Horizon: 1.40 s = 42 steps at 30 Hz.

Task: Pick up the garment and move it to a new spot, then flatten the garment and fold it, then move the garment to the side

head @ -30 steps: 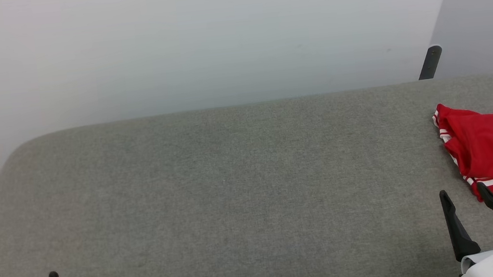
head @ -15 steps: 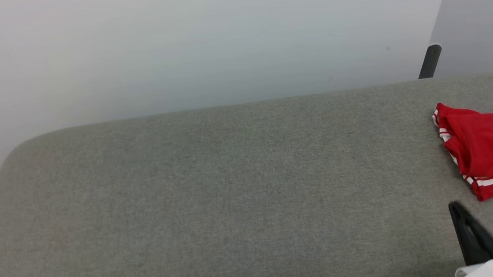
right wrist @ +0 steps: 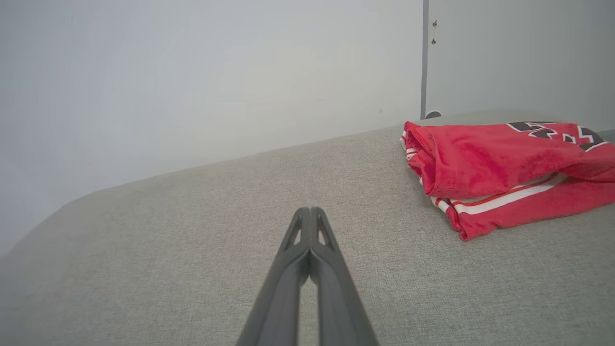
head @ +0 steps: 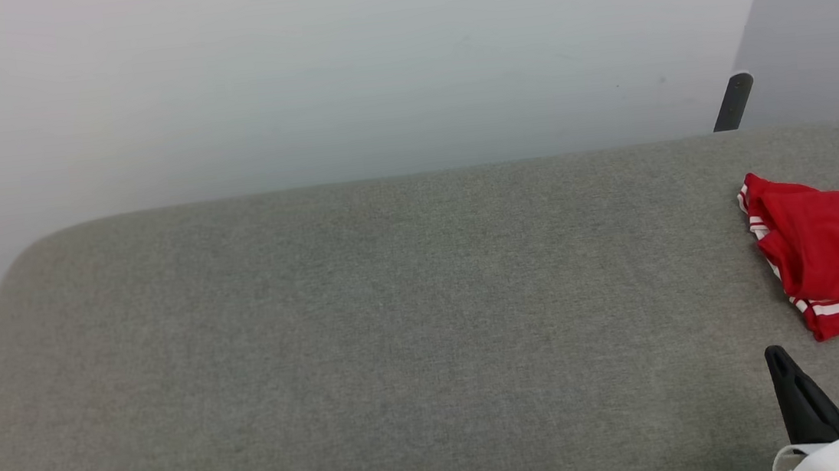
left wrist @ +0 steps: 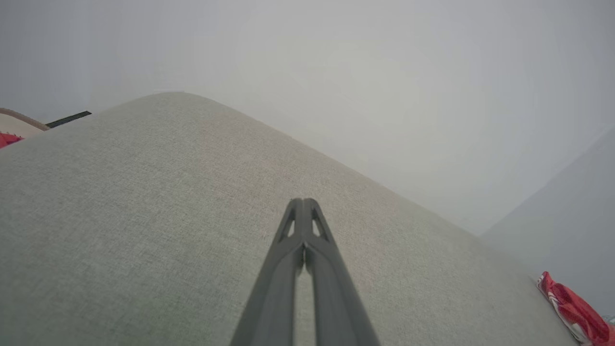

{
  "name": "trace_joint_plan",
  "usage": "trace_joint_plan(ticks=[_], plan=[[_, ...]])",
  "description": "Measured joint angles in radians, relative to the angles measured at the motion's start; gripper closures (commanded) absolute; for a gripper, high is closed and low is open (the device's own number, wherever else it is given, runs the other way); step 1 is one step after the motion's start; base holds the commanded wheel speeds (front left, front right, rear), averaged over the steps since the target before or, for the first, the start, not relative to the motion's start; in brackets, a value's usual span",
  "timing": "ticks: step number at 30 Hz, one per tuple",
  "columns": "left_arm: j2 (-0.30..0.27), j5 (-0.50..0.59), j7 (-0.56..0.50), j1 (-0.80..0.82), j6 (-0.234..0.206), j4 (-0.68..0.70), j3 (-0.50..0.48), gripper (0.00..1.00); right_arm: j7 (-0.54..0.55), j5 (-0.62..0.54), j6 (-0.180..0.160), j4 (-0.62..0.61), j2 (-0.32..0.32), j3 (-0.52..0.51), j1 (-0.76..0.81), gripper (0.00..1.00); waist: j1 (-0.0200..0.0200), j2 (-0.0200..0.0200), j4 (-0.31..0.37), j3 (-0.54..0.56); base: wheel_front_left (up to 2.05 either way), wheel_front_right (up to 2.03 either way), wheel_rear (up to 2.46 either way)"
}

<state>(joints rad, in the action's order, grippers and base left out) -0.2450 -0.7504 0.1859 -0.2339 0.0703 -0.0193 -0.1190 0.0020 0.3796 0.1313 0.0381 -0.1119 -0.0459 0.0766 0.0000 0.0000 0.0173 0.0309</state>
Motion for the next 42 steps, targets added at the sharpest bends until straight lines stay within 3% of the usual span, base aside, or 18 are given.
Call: trace_joint_plan(ticks=[42], plan=[[0.096,-0.43,-0.148,0.169,0.027,-0.114,0.003,1.0,0.057,0.614,0.0,0.103,0.03,-0.033,-0.088,1.0,0.0,0.0,-0.006,-0.013,0.0,0.0,0.0]])
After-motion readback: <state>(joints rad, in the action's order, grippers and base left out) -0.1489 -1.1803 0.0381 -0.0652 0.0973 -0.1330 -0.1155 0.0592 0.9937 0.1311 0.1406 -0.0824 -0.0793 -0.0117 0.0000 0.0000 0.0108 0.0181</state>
